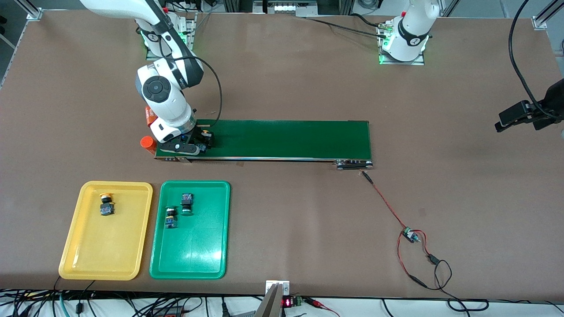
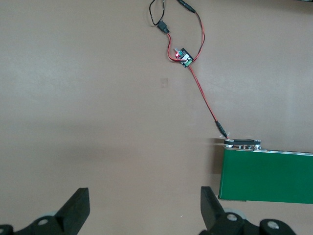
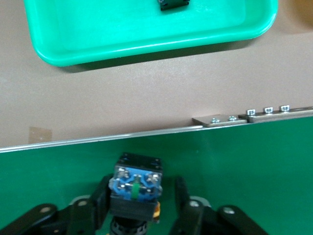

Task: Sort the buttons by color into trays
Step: 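Lift the orange-base button and carry it over the yellow tray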

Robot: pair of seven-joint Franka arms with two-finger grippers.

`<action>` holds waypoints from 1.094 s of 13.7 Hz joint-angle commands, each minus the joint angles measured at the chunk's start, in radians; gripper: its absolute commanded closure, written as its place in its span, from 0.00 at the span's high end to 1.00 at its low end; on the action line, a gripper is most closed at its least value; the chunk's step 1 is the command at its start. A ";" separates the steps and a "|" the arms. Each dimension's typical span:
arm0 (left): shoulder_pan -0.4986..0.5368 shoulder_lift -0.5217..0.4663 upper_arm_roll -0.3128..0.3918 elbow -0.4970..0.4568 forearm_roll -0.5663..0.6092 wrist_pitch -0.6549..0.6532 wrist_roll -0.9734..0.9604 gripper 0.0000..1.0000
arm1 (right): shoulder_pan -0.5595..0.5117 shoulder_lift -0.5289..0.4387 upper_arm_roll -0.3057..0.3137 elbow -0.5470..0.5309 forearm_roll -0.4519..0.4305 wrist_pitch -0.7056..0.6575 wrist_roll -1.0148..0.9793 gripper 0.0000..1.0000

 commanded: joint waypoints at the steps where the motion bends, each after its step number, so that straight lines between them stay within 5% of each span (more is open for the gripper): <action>1: 0.003 -0.008 0.001 0.002 0.000 -0.007 0.003 1.00 | -0.020 0.001 0.007 0.011 -0.018 0.000 0.007 0.19; 7: 0.002 -0.007 -0.002 0.005 0.001 -0.004 0.003 1.00 | -0.152 -0.061 0.005 0.253 -0.024 -0.352 -0.270 0.16; 15: 0.003 -0.005 -0.004 0.004 0.001 -0.005 0.003 1.00 | -0.419 0.125 -0.001 0.463 -0.042 -0.300 -0.789 0.16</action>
